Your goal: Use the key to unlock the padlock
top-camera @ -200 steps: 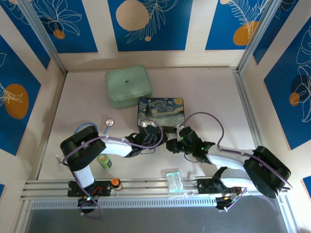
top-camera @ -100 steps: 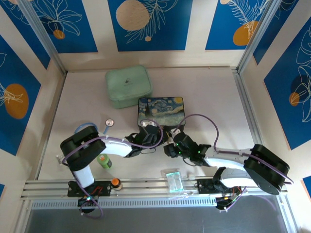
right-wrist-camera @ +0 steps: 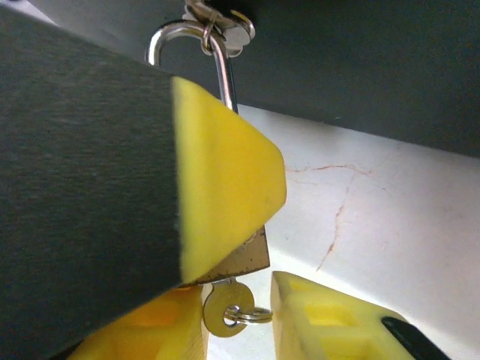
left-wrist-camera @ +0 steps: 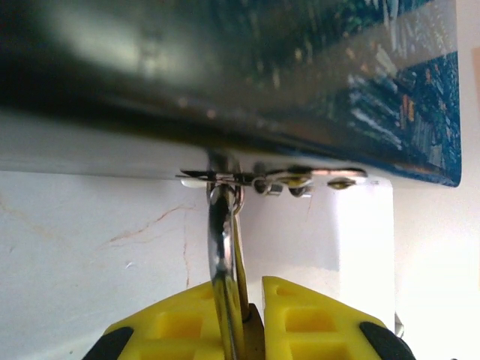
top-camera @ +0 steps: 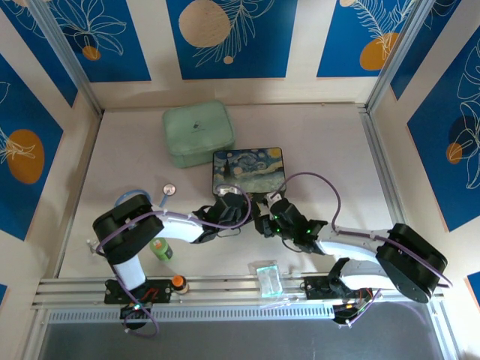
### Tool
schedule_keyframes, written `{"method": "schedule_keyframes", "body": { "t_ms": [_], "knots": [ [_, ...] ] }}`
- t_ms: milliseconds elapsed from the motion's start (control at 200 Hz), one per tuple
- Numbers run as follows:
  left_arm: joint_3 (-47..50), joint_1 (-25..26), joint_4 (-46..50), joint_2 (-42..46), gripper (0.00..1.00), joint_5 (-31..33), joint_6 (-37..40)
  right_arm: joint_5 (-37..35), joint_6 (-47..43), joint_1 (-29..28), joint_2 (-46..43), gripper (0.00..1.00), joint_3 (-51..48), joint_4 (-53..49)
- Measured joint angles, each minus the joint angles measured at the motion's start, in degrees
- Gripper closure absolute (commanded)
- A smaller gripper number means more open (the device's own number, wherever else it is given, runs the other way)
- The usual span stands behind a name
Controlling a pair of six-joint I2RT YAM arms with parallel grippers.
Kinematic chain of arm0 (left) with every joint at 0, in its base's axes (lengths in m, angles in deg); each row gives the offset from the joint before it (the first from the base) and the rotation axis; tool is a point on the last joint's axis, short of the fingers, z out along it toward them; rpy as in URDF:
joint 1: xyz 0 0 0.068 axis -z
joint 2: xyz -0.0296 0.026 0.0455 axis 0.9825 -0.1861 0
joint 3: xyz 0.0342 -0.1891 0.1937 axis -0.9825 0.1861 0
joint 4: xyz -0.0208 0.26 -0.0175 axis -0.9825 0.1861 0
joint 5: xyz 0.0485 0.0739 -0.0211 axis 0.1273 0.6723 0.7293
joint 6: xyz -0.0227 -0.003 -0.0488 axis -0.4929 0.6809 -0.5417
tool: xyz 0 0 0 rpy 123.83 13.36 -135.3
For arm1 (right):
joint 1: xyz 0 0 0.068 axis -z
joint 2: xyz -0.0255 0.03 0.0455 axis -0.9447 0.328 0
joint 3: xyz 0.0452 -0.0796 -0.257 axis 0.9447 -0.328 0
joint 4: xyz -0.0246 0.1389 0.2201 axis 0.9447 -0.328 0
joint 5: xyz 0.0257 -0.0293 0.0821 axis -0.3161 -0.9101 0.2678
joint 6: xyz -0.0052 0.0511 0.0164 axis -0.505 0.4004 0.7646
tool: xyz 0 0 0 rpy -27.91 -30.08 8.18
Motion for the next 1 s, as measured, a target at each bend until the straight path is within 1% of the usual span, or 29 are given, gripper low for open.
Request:
{"method": "schedule_keyframes", "body": {
  "t_ms": [120,335,630,750,1001],
  "knots": [
    [0.4,0.0,-1.7,0.0,1.0,-0.1,-0.9,6.8,1.6,4.0,-1.2,0.74,-1.7,2.3],
    [0.5,0.0,-3.4,0.0,1.0,-0.5,-2.1,17.1,3.2,10.3,-2.1,0.73,-2.4,2.8],
    [0.7,0.0,-3.6,0.0,1.0,-0.7,-1.2,27.2,6.8,15.0,1.9,0.71,-2.4,5.2],
    [0.9,0.0,-3.5,0.0,1.0,-0.7,-0.9,28.5,7.9,15.5,2.5,0.69,-2.4,5.5],
    [0.9,0.0,-3.3,0.0,1.0,-0.7,-0.7,25.7,8.3,14.6,1.8,0.64,-2.3,4.0]
  ]
}}
